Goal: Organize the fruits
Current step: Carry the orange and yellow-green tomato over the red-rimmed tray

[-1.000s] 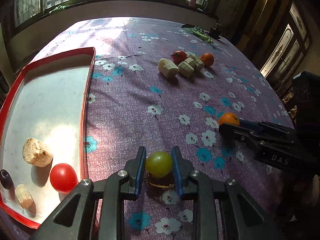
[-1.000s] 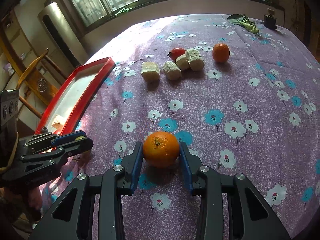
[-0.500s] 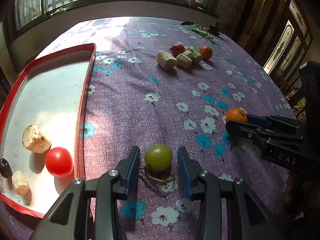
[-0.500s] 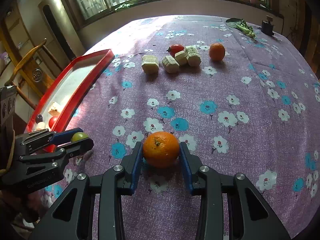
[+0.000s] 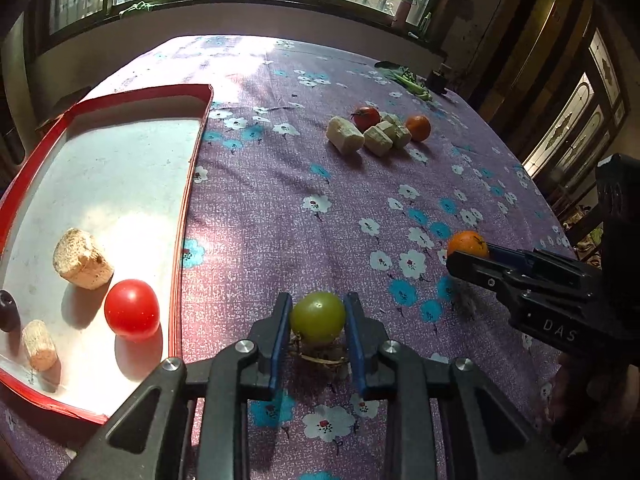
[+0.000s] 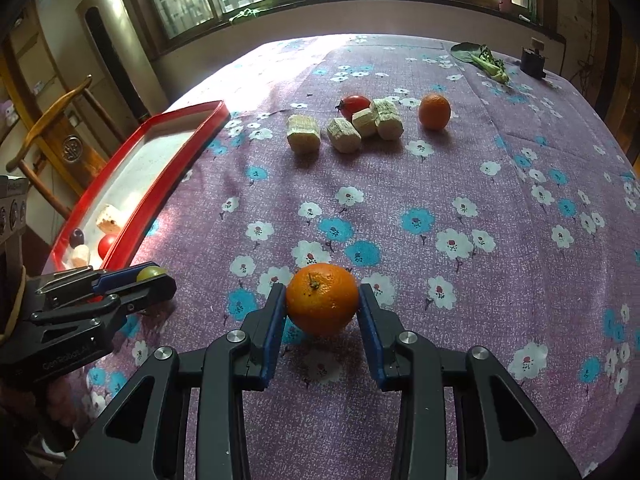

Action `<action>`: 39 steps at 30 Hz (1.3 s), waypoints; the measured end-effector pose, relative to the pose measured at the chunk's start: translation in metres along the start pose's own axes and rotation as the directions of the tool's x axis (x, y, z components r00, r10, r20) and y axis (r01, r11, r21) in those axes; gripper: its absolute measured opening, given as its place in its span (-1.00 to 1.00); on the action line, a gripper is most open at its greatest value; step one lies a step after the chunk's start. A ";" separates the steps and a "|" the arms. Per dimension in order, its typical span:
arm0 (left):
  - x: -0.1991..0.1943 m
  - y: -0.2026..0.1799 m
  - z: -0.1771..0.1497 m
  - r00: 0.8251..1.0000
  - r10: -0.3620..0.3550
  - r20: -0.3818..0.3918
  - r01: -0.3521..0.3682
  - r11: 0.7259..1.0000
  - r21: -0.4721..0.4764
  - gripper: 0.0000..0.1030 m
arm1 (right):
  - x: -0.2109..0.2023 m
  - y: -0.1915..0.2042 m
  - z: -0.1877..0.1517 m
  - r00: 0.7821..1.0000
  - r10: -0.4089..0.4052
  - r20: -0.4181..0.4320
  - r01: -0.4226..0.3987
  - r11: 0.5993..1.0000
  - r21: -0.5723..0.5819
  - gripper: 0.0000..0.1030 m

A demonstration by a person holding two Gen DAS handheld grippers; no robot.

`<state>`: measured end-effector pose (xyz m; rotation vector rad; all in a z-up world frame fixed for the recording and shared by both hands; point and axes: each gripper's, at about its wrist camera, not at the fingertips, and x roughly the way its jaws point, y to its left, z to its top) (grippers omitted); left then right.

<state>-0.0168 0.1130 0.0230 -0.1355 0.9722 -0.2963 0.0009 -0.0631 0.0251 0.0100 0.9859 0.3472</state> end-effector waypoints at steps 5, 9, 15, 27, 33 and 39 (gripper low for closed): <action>-0.017 0.009 0.006 0.999 -0.012 0.035 0.013 0.999 -0.034 -0.45 | -0.003 0.019 0.013 1.000 0.021 0.010 -0.021 0.999 -0.033 -0.33; -0.032 0.026 0.011 0.997 -0.013 0.074 0.018 0.997 -0.074 -0.45 | -0.005 0.042 0.027 0.999 0.046 0.026 -0.044 0.996 -0.078 -0.33; -0.051 0.054 0.017 0.993 0.007 0.119 0.008 0.992 -0.126 -0.45 | -0.001 0.080 0.046 0.994 0.102 0.037 -0.096 0.986 -0.140 -0.33; -0.065 0.140 0.033 0.976 0.160 0.150 -0.119 0.962 -0.246 -0.45 | 0.041 0.152 0.092 0.984 0.180 0.003 -0.174 0.957 -0.231 -0.32; -0.056 0.178 0.038 0.964 0.238 0.119 -0.194 0.934 -0.298 -0.45 | 0.076 0.178 0.101 0.978 0.202 -0.041 -0.206 0.944 -0.256 -0.32; -0.039 0.197 0.037 0.964 0.257 0.076 -0.219 0.920 -0.323 -0.45 | 0.103 0.190 0.099 0.975 0.203 -0.094 -0.221 0.939 -0.263 -0.32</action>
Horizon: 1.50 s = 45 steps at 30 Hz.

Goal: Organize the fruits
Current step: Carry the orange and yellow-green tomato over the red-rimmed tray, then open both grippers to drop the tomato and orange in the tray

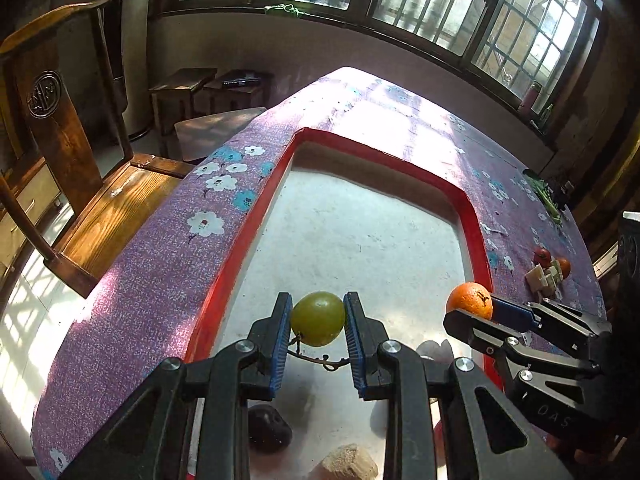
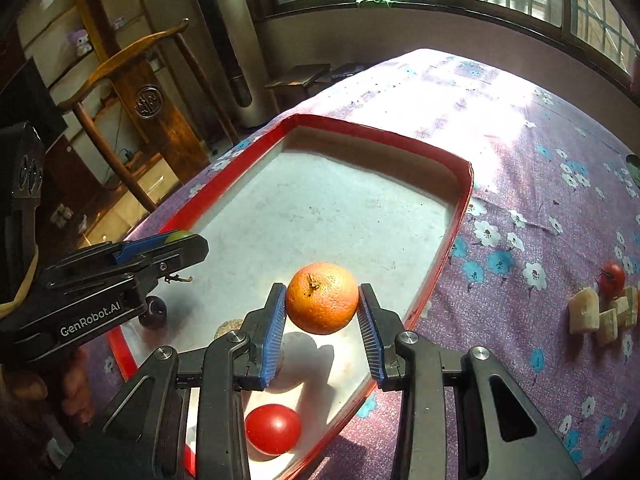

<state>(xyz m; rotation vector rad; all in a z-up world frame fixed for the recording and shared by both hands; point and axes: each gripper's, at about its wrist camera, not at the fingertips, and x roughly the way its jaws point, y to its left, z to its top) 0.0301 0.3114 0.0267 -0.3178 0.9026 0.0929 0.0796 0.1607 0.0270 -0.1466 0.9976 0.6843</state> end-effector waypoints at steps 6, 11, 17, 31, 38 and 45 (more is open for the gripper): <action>0.012 -0.002 -0.001 1.000 0.012 -0.024 -0.012 1.000 0.018 -0.45 | 0.013 0.002 -0.001 0.999 0.008 -0.032 -0.008 1.000 0.001 -0.32; 0.017 -0.005 -0.004 0.999 0.021 -0.035 -0.020 0.999 0.037 -0.45 | 0.016 0.003 -0.003 0.999 0.009 -0.040 -0.009 1.000 0.006 -0.32; 0.017 -0.004 -0.005 0.999 0.025 -0.040 -0.024 0.999 0.032 -0.44 | 0.016 0.004 -0.005 1.000 0.002 -0.031 -0.002 1.000 0.002 -0.32; 0.008 -0.005 -0.012 0.998 0.046 -0.053 -0.046 0.999 -0.003 -0.17 | -0.002 0.006 -0.017 1.000 -0.005 -0.024 0.005 1.000 0.007 -0.26; -0.001 -0.009 -0.021 0.996 0.068 -0.057 -0.068 0.998 -0.005 -0.06 | -0.019 0.006 -0.028 1.000 -0.002 -0.010 0.002 1.000 0.010 -0.24; -0.020 -0.025 -0.030 0.997 0.074 -0.033 -0.074 0.997 -0.002 -0.06 | -0.042 0.006 -0.042 1.000 0.012 0.013 -0.012 1.000 0.016 -0.23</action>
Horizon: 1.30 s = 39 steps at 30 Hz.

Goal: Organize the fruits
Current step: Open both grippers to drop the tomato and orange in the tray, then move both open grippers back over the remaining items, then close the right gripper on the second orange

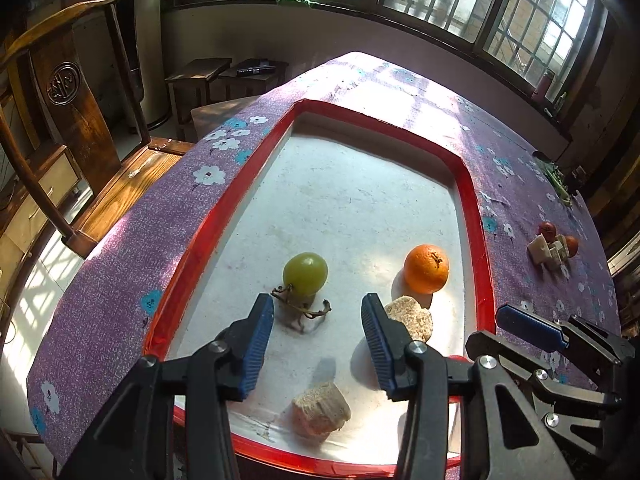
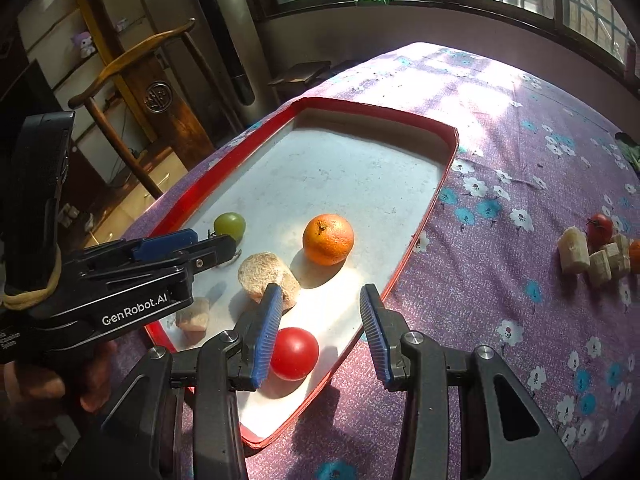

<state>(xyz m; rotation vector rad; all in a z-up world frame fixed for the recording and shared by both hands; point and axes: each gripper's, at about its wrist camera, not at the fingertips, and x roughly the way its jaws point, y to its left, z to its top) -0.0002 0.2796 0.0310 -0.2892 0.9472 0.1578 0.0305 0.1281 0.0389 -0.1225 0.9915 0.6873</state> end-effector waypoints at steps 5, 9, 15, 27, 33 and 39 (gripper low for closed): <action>-0.011 -0.023 -0.005 1.000 -0.006 0.014 0.005 1.000 0.028 -0.01 | -0.015 -0.009 -0.015 1.000 -0.007 0.004 0.007 1.000 0.015 -0.22; -0.015 -0.054 -0.010 0.999 -0.033 0.008 0.032 0.996 0.079 0.01 | -0.029 -0.023 -0.029 1.000 -0.022 0.007 0.022 0.999 0.044 -0.22; -0.017 -0.106 -0.020 0.997 -0.071 -0.017 0.073 0.983 0.170 0.10 | -0.052 -0.063 -0.051 0.998 -0.054 0.019 0.051 0.991 0.124 -0.22; -0.007 -0.172 -0.036 0.993 -0.074 -0.095 0.098 0.955 0.280 0.30 | -0.099 -0.203 -0.068 0.981 -0.172 0.094 0.125 0.918 0.376 -0.21; 0.006 -0.187 -0.033 0.994 -0.025 -0.110 0.059 0.944 0.325 0.31 | -0.096 -0.277 -0.040 0.970 -0.204 0.130 0.131 0.895 0.426 -0.10; 0.018 -0.196 -0.023 0.993 0.004 -0.118 0.035 0.943 0.332 0.31 | -0.063 -0.311 -0.019 0.978 -0.163 0.131 0.086 0.885 0.457 -0.10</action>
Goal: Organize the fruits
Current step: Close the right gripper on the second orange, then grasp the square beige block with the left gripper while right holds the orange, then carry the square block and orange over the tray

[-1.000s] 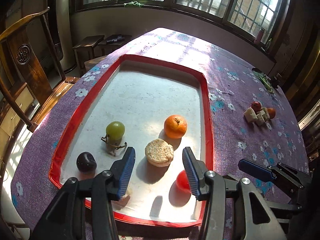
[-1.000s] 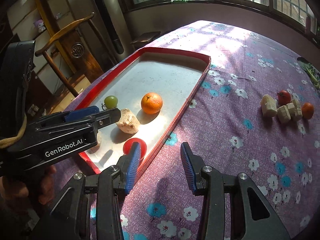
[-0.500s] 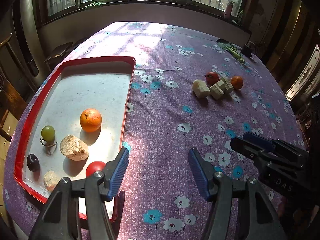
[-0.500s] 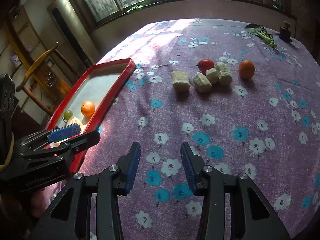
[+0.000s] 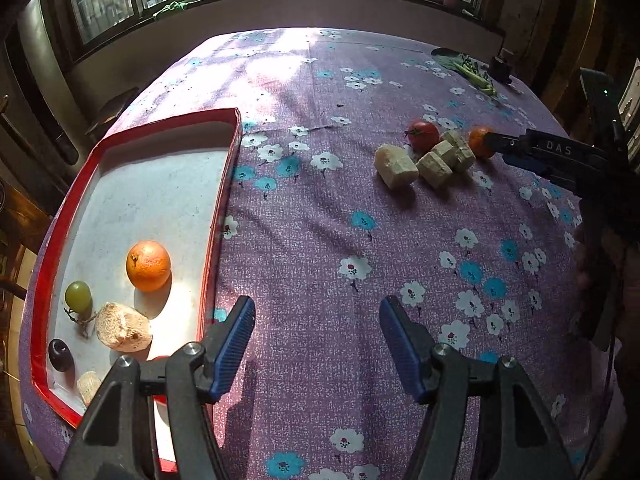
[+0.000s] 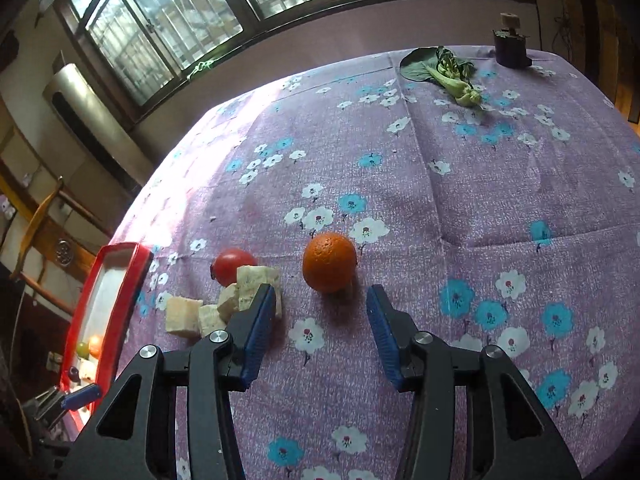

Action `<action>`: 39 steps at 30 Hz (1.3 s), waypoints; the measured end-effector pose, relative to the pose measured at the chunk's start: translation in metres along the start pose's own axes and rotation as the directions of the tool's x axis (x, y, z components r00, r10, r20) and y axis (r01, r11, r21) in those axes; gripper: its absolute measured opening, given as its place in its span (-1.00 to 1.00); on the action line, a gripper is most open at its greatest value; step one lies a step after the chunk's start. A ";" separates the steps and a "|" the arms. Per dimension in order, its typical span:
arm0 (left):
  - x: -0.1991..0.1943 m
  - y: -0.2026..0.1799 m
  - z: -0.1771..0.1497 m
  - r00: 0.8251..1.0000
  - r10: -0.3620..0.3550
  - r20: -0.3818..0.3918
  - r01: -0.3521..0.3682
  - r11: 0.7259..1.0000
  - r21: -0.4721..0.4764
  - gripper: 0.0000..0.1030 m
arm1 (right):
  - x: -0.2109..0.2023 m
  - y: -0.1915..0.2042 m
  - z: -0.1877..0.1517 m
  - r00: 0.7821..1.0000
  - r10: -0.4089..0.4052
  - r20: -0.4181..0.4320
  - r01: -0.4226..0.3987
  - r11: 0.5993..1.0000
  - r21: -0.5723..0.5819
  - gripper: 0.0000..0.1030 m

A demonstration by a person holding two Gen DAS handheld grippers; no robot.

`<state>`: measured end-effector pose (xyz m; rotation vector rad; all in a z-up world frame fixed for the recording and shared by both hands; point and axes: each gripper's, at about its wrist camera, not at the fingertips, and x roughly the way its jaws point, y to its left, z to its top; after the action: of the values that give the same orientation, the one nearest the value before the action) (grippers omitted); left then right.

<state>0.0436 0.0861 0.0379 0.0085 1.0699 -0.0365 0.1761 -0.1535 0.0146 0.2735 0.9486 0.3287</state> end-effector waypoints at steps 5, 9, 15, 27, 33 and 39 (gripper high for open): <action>0.003 -0.008 0.025 1.000 -0.013 0.024 0.013 1.000 0.004 0.31 | 0.015 -0.001 0.008 1.000 0.011 -0.016 -0.012 0.999 -0.042 -0.41; 0.013 -0.022 0.047 0.998 -0.051 0.044 0.050 0.999 0.009 0.35 | 0.001 -0.005 0.003 1.000 -0.003 0.021 0.004 0.998 -0.059 -0.41; 0.044 -0.041 0.068 0.992 -0.117 0.040 0.115 0.992 0.043 0.37 | -0.024 -0.016 -0.018 0.999 0.028 0.033 -0.027 0.999 -0.046 -0.41; 0.074 -0.042 0.083 0.986 -0.153 0.061 0.139 0.970 0.198 -0.24 | -0.030 -0.024 -0.034 1.000 0.014 0.018 -0.014 1.000 -0.006 -0.39; 0.067 -0.034 0.074 0.984 -0.174 0.046 0.166 0.977 0.135 -0.24 | -0.036 -0.008 -0.043 1.000 -0.017 0.008 0.017 0.998 -0.052 -0.39; 0.049 -0.029 0.041 0.978 -0.207 0.013 0.204 0.973 0.109 -0.24 | -0.051 0.010 -0.061 0.999 -0.037 0.004 0.037 0.996 -0.085 -0.39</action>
<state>0.1018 0.0546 0.0146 -0.0057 1.0402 -0.2805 0.0962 -0.1590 0.0228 0.1786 0.9334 0.3336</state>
